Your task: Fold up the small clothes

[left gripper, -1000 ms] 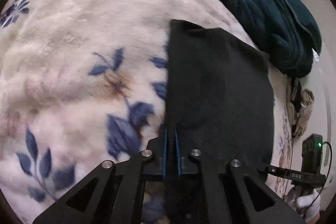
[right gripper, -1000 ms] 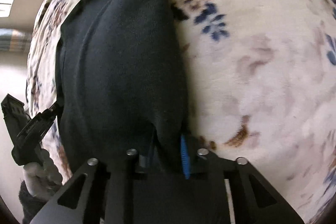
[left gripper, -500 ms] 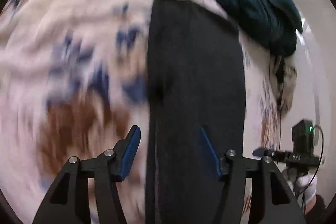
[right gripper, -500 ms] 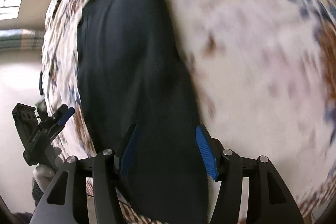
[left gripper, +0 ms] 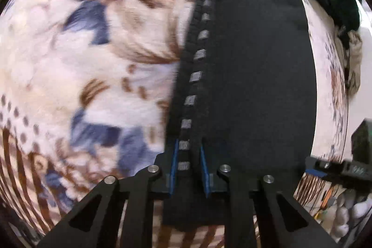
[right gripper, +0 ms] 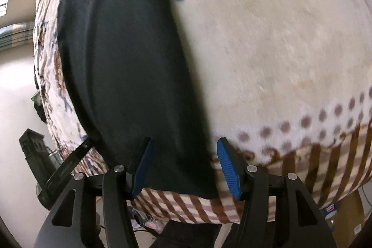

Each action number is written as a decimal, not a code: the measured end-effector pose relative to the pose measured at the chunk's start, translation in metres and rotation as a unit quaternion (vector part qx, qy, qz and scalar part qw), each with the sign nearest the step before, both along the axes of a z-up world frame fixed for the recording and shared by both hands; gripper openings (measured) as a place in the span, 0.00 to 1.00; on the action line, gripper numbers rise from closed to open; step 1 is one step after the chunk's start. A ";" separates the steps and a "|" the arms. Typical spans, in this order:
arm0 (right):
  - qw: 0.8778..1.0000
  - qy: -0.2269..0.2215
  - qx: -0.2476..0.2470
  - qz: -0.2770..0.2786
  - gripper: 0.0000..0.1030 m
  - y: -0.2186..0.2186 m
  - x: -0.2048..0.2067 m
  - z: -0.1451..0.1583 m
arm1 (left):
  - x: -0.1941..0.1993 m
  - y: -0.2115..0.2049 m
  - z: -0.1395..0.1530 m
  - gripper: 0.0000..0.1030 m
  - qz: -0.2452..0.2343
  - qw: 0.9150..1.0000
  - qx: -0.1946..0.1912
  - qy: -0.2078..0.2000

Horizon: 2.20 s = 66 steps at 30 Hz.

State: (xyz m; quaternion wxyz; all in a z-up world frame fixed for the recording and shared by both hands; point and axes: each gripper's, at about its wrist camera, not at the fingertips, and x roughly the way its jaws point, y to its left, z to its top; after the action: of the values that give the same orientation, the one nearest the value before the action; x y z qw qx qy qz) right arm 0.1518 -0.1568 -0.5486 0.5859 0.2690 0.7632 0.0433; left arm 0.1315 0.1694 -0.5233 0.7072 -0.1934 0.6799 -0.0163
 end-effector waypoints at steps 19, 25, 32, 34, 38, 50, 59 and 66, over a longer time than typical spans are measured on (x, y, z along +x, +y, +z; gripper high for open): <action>0.998 0.001 0.066 0.004 0.57 -0.004 -0.033 -0.031 | -0.013 -0.016 -0.012 0.40 -0.011 0.998 -0.068 -0.011; 0.996 -0.042 0.075 0.008 0.12 0.013 -0.039 -0.014 | -0.026 -0.015 0.018 0.08 -0.017 0.997 -0.050 -0.058; 0.990 -0.109 0.093 -0.011 0.11 0.014 -0.036 0.053 | -0.025 0.005 0.087 0.08 0.006 0.990 -0.075 -0.121; 0.986 -0.135 0.100 -0.018 0.11 0.012 -0.027 0.080 | -0.014 0.010 0.109 0.08 0.009 0.985 -0.084 -0.149; 0.974 -0.197 0.107 -0.028 0.11 0.004 0.008 0.136 | 0.026 0.017 0.154 0.08 0.024 0.972 -0.111 -0.205; 0.943 -0.324 0.055 -0.051 0.11 -0.001 0.228 0.193 | 0.261 0.008 0.151 0.08 0.043 0.956 -0.155 -0.247; 0.959 -0.274 0.013 -0.067 0.12 0.000 0.423 0.094 | 0.421 0.012 0.037 0.16 0.078 0.970 -0.182 -0.141; 0.955 -0.263 0.059 -0.120 0.44 -0.035 0.493 0.057 | 0.453 0.045 0.014 0.52 0.149 0.949 -0.229 -0.154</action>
State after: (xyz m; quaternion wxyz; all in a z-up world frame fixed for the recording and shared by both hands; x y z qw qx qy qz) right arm 0.6453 -0.1916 -0.4913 0.7501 0.3718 0.5401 0.0864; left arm 0.5848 0.2143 -0.5092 0.7344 -0.4444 0.5039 -0.0959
